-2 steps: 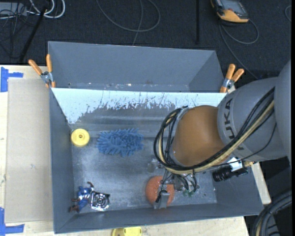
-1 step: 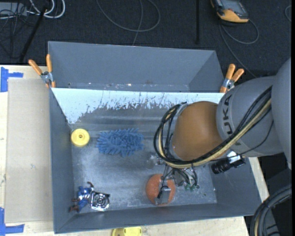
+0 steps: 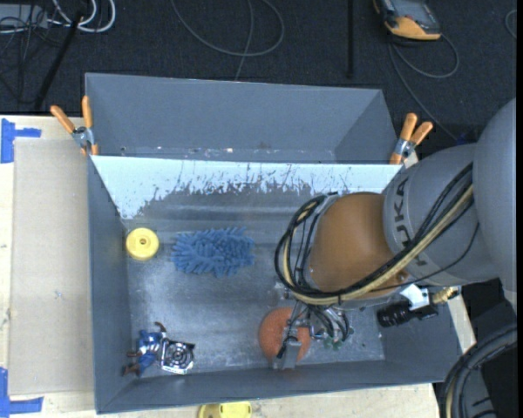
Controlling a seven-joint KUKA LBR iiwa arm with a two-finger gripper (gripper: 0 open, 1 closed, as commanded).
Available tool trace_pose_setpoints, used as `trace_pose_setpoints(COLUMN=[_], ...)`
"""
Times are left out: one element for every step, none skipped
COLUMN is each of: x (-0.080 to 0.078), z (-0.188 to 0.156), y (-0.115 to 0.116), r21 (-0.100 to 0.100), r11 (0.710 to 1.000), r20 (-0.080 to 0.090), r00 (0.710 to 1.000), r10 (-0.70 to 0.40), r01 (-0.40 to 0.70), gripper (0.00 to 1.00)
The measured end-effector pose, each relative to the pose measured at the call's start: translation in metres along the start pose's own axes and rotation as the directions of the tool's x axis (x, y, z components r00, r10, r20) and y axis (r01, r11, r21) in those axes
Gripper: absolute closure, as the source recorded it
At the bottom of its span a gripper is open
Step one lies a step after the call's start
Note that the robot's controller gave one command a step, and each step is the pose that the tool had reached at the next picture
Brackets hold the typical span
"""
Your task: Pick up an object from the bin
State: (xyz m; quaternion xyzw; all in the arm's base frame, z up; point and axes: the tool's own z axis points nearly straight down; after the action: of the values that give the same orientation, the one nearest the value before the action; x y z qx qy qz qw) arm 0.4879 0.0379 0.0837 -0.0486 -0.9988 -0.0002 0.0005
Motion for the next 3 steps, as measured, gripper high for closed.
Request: trace_pose_setpoints(x=[0.0144,0.0144,0.0144], z=[0.0134,0.0134,0.0134], y=[-0.0118,-0.0121,-0.0121], r21=[0.0,-0.001,-0.001], r11=[1.0,1.0,1.0], r20=[-0.002,-0.002,-0.002], r00=[1.0,1.0,1.0], r10=[-0.004,-0.001,-0.001], r01=[0.004,0.001,0.001], gripper=[1.0,1.0,1.0])
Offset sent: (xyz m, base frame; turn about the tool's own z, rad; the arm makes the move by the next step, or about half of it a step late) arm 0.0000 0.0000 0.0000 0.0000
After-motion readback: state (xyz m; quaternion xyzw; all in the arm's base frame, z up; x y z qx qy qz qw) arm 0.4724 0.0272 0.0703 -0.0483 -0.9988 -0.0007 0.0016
